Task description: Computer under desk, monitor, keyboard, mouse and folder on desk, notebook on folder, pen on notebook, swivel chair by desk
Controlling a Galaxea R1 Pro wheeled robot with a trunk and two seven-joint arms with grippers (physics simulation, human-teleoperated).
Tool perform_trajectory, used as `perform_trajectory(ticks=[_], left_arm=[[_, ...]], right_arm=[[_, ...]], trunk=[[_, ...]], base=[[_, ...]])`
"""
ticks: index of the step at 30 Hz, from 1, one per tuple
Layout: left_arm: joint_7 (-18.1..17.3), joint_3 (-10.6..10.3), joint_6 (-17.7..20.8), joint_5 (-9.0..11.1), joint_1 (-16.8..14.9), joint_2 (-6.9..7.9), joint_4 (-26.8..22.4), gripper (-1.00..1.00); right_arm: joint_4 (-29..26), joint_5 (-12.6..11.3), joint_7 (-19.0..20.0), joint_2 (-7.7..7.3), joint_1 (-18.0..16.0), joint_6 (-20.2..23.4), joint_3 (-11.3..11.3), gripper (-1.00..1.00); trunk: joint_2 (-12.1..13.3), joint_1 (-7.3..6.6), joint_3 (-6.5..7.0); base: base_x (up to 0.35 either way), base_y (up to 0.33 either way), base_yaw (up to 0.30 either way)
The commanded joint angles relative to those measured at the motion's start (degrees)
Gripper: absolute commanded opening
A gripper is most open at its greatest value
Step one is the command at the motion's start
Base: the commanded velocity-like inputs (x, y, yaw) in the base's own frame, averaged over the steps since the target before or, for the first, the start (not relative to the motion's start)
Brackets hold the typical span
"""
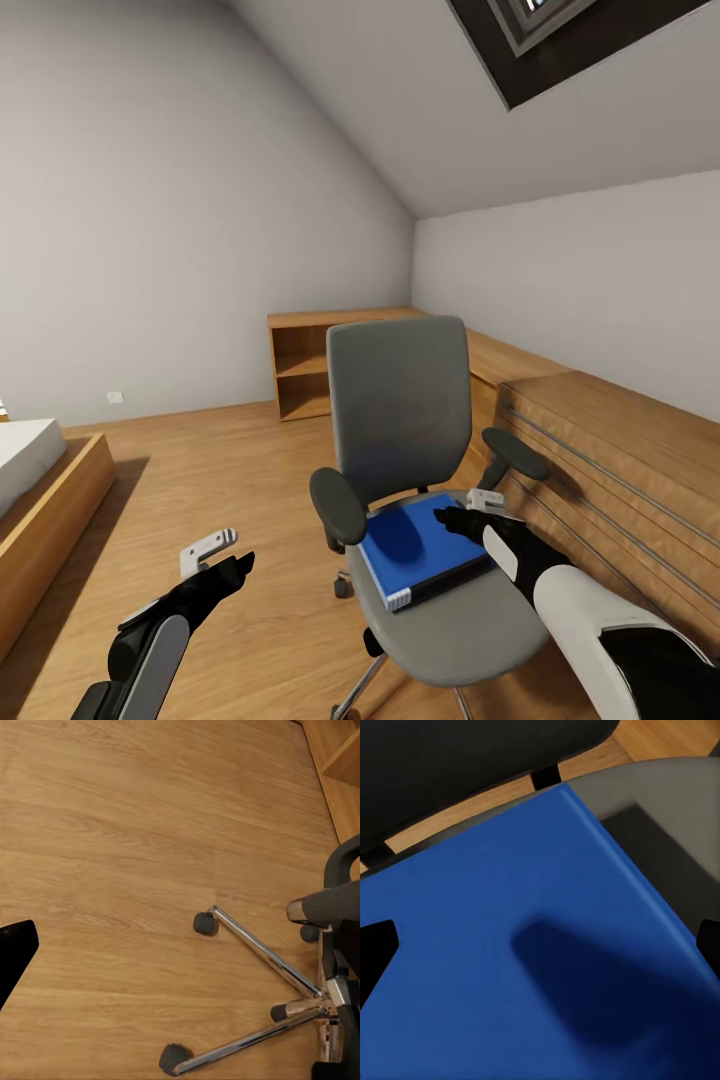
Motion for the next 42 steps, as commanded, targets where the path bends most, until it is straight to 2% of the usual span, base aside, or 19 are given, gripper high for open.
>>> perform_trajectory(ticks=[1, 13, 21, 31, 37, 42], left_arm=[[0.5, 0.0, 0.1, 0.6, 0.0, 0.00, -0.1, 1.00], [0.5, 0.0, 0.1, 0.5, 0.0, -0.07, -0.1, 1.00], [0.5, 0.0, 0.1, 0.5, 0.0, -0.07, -0.1, 1.00], [0.5, 0.0, 0.1, 0.5, 0.0, -0.06, -0.1, 1.00], [0.5, 0.0, 0.1, 0.4, 0.0, -0.08, -0.1, 1.00], [0.5, 0.0, 0.1, 0.4, 0.0, -0.09, -0.1, 1.00]], right_arm=[[-0.1, -0.5, 0.0, -0.06, 0.0, 0.3, 0.5, 1.00], [-0.1, -0.5, -0.2, -0.07, 0.0, 0.2, 0.4, 1.00], [-0.1, -0.6, -2.5, -0.14, 0.0, 0.2, 0.3, 1.00], [-0.1, -0.6, -3.2, -0.14, 0.0, 0.2, 0.3, 1.00], [-0.1, -0.6, -3.2, -0.14, 0.0, 0.2, 0.3, 1.00], [-0.1, -0.7, -3.2, -0.14, 0.0, 0.2, 0.3, 1.00]], trunk=[[0.0, -0.01, -0.06], [0.0, -0.01, -0.06], [0.0, -0.01, -0.06], [0.0, -0.01, -0.06], [-2.4, 1.31, -1.14], [-2.4, 1.31, -1.14]], base=[[0.000, 0.000, 0.000], [0.000, 0.000, 0.000], [0.000, 0.000, 0.000], [0.000, 0.000, 0.000], [0.000, 0.000, 0.000], [0.000, 0.000, 0.000]])
